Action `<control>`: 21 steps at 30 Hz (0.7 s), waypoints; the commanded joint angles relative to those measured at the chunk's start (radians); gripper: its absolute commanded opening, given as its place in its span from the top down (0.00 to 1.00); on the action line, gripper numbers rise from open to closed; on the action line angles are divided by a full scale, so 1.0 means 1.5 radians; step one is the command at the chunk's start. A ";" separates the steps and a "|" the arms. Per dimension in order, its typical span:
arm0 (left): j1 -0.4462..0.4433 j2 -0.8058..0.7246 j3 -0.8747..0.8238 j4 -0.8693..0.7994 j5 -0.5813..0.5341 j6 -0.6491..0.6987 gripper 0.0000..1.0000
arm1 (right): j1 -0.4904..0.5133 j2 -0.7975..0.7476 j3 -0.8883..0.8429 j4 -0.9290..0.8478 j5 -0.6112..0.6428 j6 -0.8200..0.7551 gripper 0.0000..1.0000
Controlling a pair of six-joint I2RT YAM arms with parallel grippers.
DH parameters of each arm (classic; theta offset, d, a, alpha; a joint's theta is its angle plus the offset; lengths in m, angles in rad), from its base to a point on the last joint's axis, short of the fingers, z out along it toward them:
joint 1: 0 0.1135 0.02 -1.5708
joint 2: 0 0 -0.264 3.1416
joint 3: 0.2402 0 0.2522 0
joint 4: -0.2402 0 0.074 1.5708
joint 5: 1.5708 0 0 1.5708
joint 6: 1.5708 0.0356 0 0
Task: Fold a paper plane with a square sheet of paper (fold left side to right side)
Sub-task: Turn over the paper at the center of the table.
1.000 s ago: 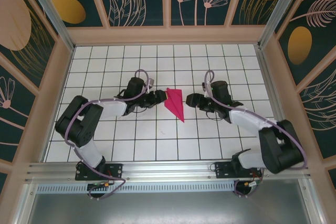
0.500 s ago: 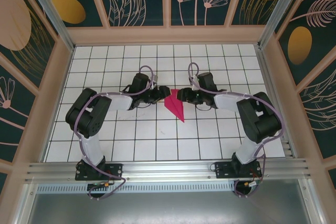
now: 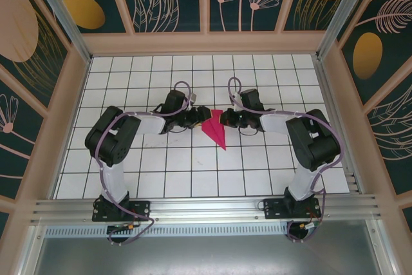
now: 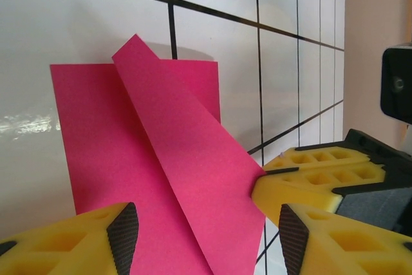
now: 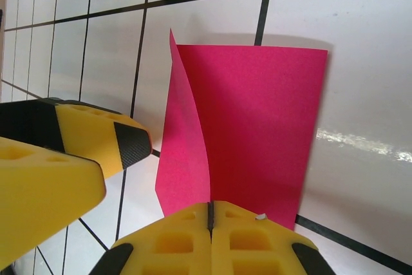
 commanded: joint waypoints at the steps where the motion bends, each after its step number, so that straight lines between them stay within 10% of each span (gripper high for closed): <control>1: -0.006 0.015 0.035 -0.015 0.009 -0.005 0.38 | -0.009 -0.023 -0.009 0.009 0.006 -0.009 0.98; 21: -0.015 0.098 0.112 -0.028 0.029 -0.001 0.58 | -0.021 -0.028 -0.036 0.039 -0.021 0.010 0.97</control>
